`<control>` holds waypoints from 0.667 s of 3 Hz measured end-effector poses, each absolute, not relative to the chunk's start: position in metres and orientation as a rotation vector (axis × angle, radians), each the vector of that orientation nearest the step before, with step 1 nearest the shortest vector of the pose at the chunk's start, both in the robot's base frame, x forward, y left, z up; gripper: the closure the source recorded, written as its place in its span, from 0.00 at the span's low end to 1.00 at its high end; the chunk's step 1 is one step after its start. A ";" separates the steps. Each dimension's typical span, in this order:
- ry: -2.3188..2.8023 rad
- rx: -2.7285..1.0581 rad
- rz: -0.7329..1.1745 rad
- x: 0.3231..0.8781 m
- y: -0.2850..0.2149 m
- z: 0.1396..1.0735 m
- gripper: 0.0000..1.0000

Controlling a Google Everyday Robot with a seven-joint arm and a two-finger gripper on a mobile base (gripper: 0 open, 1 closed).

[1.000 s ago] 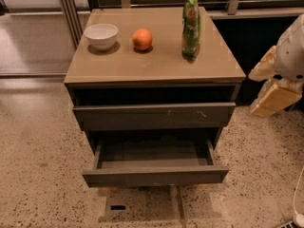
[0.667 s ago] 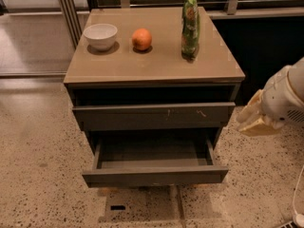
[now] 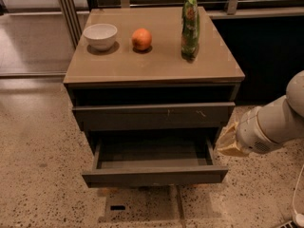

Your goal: Close middle drawer

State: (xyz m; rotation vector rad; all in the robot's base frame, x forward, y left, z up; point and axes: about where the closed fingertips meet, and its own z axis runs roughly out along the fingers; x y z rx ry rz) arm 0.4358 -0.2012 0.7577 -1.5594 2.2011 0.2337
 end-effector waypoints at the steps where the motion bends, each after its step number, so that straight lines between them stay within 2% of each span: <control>1: 2.199 -1.560 0.231 0.436 -0.201 0.759 1.00; 2: 2.205 -1.642 0.267 0.425 -0.209 0.702 1.00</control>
Offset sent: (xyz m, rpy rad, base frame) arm -0.0306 -0.0266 -0.1575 -0.0538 0.1336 0.1455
